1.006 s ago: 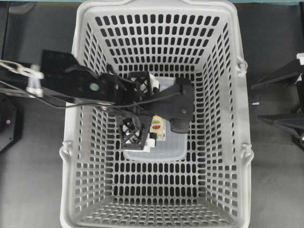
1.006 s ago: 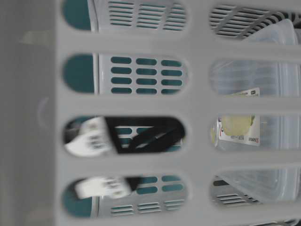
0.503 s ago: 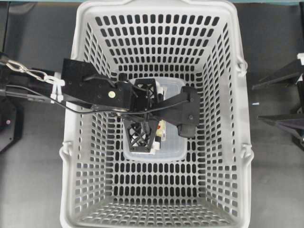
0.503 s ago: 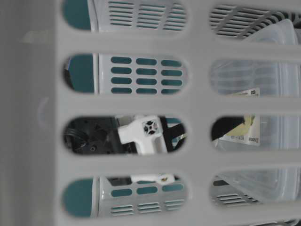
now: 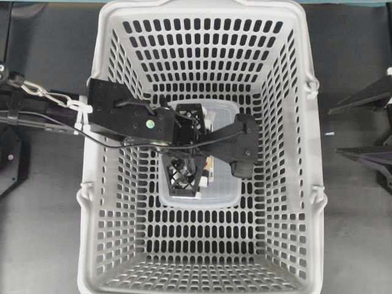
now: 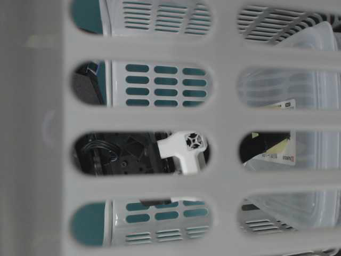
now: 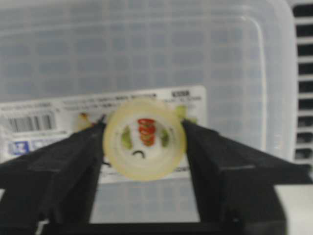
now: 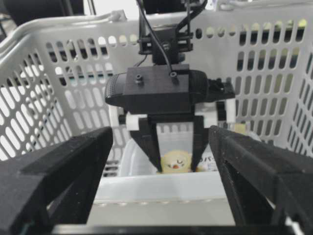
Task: Pick up the cellophane tape from the shopping basket with the left arm.
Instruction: 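Close the left gripper on the clear tape roll's rim, then lift the tape roll up out of the container with the left gripper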
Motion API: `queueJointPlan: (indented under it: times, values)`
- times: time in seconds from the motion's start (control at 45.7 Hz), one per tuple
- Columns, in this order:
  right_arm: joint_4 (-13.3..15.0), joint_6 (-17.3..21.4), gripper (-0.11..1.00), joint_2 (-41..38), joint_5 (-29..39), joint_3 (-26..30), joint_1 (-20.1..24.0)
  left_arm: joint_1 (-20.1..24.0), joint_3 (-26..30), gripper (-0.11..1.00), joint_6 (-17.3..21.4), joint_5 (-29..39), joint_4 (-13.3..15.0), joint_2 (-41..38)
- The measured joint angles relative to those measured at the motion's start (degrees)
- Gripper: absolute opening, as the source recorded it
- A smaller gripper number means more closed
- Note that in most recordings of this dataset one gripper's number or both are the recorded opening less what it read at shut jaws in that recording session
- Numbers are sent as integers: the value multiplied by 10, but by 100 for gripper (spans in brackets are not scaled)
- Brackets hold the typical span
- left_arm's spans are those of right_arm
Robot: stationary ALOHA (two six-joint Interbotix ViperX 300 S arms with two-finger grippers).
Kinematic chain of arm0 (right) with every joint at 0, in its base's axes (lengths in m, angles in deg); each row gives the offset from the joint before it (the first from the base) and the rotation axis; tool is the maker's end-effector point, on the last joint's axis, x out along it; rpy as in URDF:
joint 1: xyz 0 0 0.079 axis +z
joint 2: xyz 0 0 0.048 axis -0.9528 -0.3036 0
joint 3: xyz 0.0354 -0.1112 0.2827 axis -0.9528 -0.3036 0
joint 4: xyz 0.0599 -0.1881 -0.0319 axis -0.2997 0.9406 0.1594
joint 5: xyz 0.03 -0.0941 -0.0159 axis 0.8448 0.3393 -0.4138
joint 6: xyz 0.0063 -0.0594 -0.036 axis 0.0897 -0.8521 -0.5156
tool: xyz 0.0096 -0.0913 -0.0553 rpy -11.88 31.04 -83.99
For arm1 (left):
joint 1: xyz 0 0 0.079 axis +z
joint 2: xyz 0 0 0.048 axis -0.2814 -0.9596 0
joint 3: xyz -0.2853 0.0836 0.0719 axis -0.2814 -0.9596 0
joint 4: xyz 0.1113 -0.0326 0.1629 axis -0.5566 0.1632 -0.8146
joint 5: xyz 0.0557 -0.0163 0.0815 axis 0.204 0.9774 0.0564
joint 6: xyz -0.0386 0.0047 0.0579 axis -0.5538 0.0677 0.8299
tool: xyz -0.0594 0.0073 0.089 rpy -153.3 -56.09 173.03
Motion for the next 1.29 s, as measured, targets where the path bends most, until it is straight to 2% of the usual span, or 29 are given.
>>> queueJointPlan:
  times: [0.153, 0.262, 0.525, 0.678, 1.29]
  values:
    - [0, 0, 77, 4, 0, 1, 1, 0, 20, 50, 18, 28, 0, 24]
    - [0, 0, 77, 8, 1, 1, 0, -1, 49, 50, 23, 76, 0, 44]
    - [0, 0, 77, 11, 0, 1, 1, -10, 173, 50, 19, 226, 0, 64]
    - [0, 0, 77, 11, 0, 1, 1, -12, 230, 50, 19, 274, 0, 65]
    - [0, 0, 77, 15, 1, 1, 2, -12, 238, 50, 19, 281, 0, 63]
